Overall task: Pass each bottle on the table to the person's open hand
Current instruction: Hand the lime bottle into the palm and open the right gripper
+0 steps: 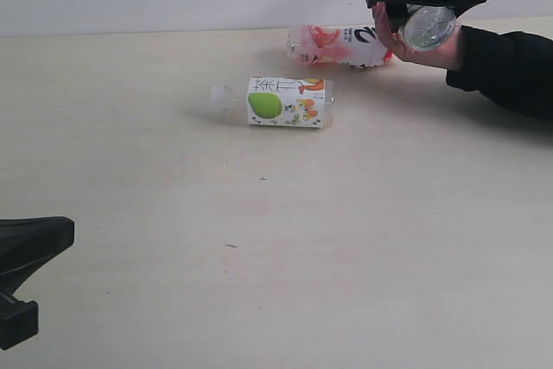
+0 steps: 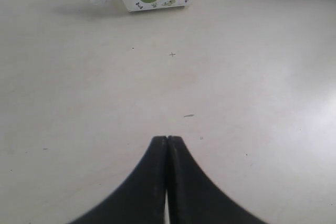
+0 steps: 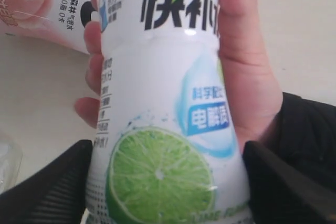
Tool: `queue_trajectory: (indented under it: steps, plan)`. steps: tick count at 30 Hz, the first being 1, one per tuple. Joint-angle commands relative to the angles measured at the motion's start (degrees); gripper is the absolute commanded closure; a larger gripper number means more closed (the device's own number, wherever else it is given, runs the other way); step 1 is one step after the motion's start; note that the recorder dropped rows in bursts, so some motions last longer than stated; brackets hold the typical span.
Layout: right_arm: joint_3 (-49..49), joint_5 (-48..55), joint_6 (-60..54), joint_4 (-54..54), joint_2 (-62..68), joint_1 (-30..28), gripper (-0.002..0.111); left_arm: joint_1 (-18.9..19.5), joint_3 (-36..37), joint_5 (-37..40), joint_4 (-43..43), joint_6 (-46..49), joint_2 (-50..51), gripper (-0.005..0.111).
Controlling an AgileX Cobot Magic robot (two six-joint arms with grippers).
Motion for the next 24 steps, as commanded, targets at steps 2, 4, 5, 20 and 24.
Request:
queue_trajectory:
  steps: [2, 4, 5, 20, 24]
  plan:
    - [-0.34, 1.15, -0.43, 0.92, -0.45, 0.0, 0.072, 0.03, 0.17, -0.49, -0.33, 0.17, -0.23, 0.107]
    - [-0.34, 1.3, -0.43, 0.92, -0.87, 0.0, 0.062, 0.03, 0.17, -0.49, -0.33, 0.27, -0.23, 0.107]
    - [-0.34, 1.3, -0.43, 0.92, -0.99, 0.0, 0.057, 0.03, 0.17, -0.49, -0.33, 0.27, -0.23, 0.107]
    - [-0.34, 7.99, -15.15, 8.74, -7.95, 0.73, 0.011, 0.03, 0.17, -0.49, -0.33, 0.27, -0.23, 0.107]
    - [-0.34, 15.5, -22.36, 13.96, -12.28, 2.96, 0.011, 0.03, 0.17, -0.49, -0.33, 0.27, -0.23, 0.107]
